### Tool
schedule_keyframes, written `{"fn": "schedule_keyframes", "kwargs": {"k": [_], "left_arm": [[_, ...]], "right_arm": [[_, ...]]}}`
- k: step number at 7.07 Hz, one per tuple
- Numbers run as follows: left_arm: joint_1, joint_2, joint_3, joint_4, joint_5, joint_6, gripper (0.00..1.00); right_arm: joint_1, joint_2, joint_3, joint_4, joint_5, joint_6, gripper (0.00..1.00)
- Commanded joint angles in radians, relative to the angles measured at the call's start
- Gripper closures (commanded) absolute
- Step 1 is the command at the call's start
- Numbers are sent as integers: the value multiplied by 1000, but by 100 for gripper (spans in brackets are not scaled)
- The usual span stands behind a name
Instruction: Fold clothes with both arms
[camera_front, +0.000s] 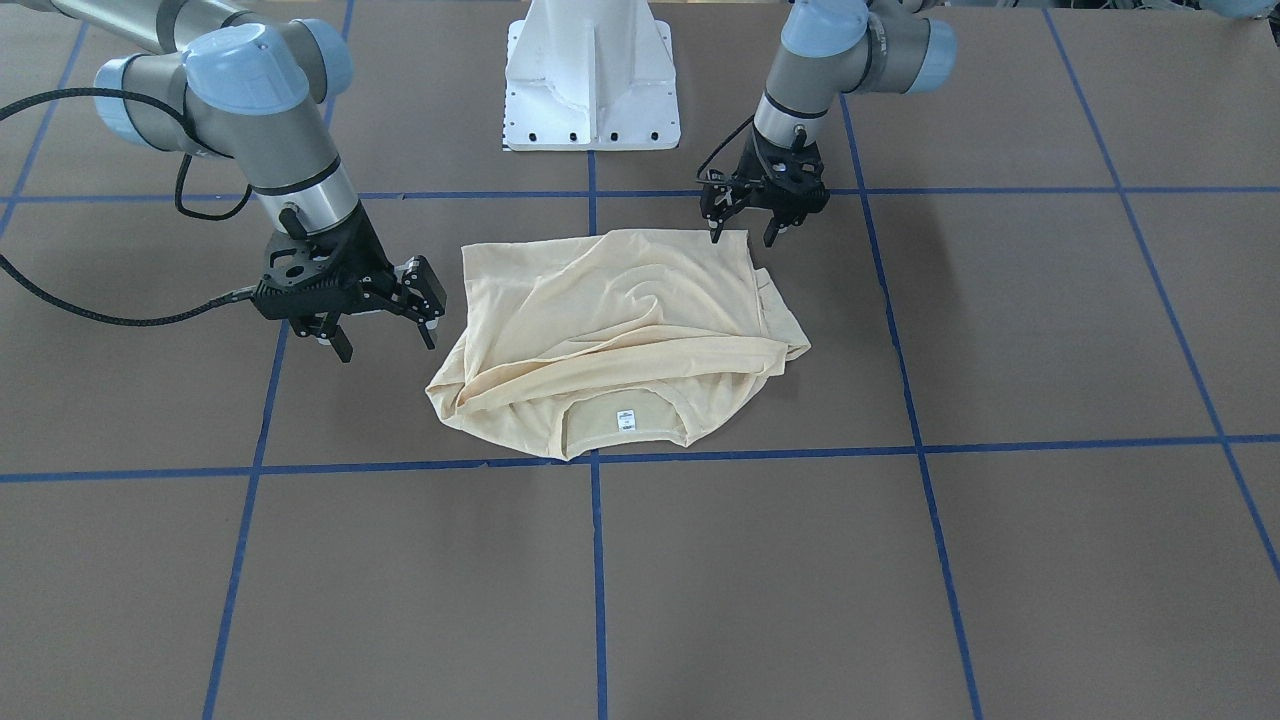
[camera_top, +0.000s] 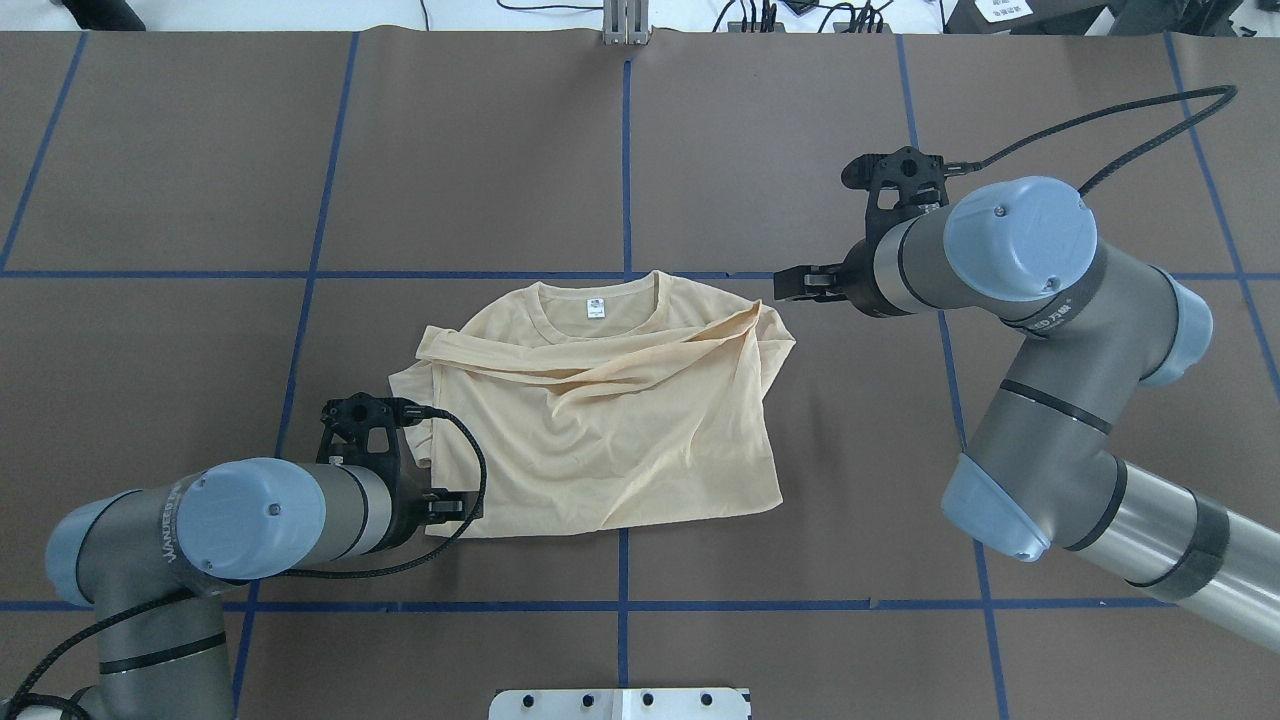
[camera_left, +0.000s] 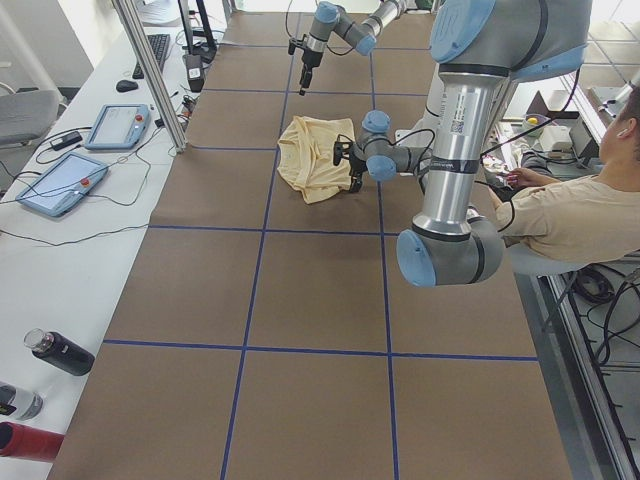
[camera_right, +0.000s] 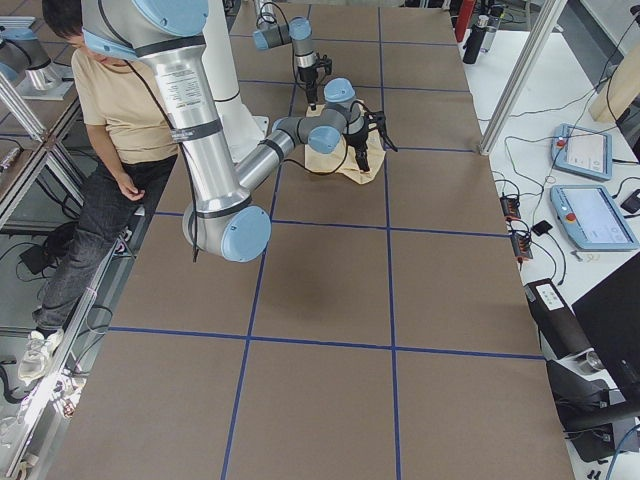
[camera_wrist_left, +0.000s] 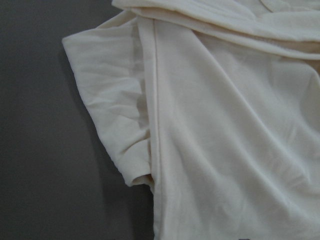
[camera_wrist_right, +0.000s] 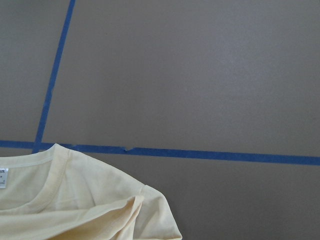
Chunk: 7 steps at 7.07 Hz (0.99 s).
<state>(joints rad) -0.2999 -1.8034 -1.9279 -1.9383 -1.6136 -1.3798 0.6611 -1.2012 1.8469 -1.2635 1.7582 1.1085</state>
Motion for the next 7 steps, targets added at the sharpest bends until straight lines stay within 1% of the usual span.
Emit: {"fn": "schedule_keyframes", "kwargs": {"k": [1, 3, 4, 5, 6, 7], "left_arm": [[4, -5, 4, -1, 0, -1, 39], [11, -5, 6, -1, 0, -2, 57], [24, -5, 6, -1, 0, -4, 58], [28, -5, 6, -1, 0, -4, 71], [33, -7, 1, -1, 0, -13, 99], [33, -4, -9, 2, 3, -16, 100]], "right_arm": [[-2, 0, 0, 0, -2, 1, 0], [0, 0, 0, 1, -2, 1, 0], [0, 0, 0, 0, -3, 1, 0], [0, 0, 0, 1, -3, 1, 0], [0, -1, 0, 0, -3, -1, 0], [-2, 0, 0, 0, -3, 1, 0]]}}
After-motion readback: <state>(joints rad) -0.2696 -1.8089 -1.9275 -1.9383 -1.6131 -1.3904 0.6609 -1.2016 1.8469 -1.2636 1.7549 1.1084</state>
